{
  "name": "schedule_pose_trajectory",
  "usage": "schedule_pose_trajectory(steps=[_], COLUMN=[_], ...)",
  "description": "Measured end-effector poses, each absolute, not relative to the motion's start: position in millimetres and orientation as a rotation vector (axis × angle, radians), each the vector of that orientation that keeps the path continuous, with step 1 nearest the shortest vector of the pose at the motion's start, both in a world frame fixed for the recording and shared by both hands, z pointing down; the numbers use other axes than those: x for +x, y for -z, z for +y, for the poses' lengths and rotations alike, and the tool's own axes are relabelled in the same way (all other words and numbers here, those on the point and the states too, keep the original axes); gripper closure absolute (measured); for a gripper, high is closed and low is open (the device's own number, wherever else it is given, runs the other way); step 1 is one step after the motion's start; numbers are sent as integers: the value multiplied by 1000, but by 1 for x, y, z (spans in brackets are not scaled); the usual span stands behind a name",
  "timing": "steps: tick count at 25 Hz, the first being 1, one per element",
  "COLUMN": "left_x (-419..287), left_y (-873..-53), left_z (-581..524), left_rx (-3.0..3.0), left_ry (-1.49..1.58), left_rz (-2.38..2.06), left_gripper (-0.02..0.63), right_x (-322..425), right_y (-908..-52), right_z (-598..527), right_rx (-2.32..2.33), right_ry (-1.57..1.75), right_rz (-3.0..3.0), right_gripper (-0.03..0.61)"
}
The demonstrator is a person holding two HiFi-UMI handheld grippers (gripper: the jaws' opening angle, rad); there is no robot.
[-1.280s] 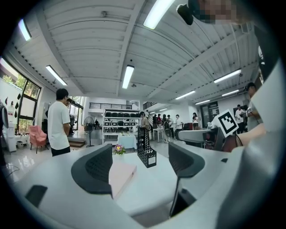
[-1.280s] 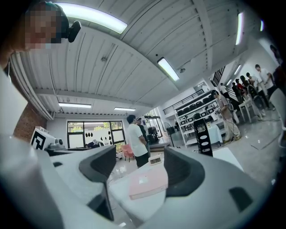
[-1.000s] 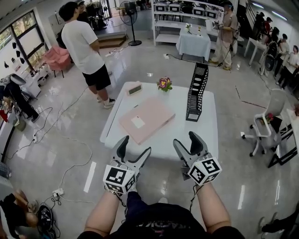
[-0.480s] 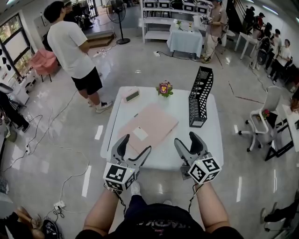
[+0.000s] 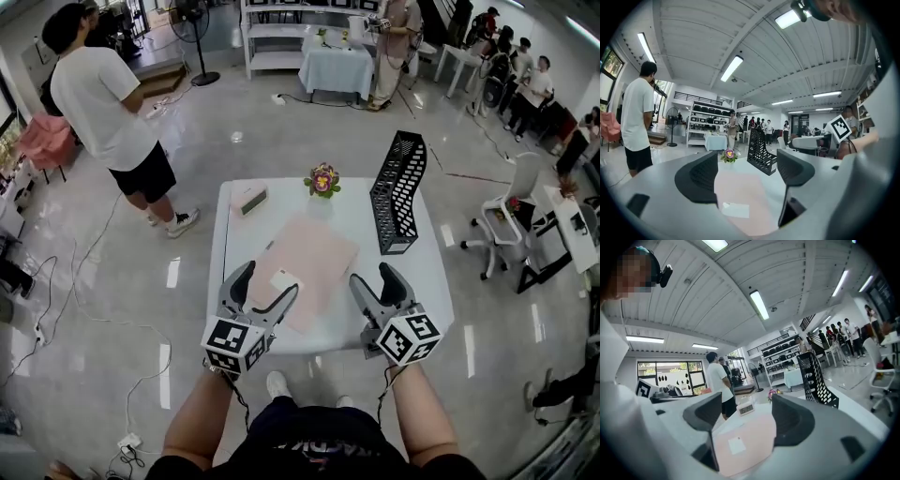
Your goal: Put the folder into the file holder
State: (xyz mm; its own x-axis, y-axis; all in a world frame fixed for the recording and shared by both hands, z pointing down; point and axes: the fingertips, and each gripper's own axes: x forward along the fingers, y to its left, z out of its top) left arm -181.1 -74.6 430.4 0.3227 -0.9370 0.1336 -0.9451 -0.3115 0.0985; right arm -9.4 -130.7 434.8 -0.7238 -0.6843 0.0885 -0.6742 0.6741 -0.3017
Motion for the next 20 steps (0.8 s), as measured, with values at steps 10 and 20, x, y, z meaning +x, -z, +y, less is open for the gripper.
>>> schedule_pose_trajectory(steps=[10, 20], left_x=[-208, -216], left_y=[-437, -456], left_z=[-103, -127], left_rx=[2514, 2538], left_ry=[-97, -173], left_rz=[-1571, -1490], left_gripper=[235, 235], right_x=[-26, -33], right_y=[-440, -471], right_z=[-131, -144], right_rx=[-1331, -1412], right_ry=[524, 640], right_rz=[2752, 2699], right_gripper=[259, 259])
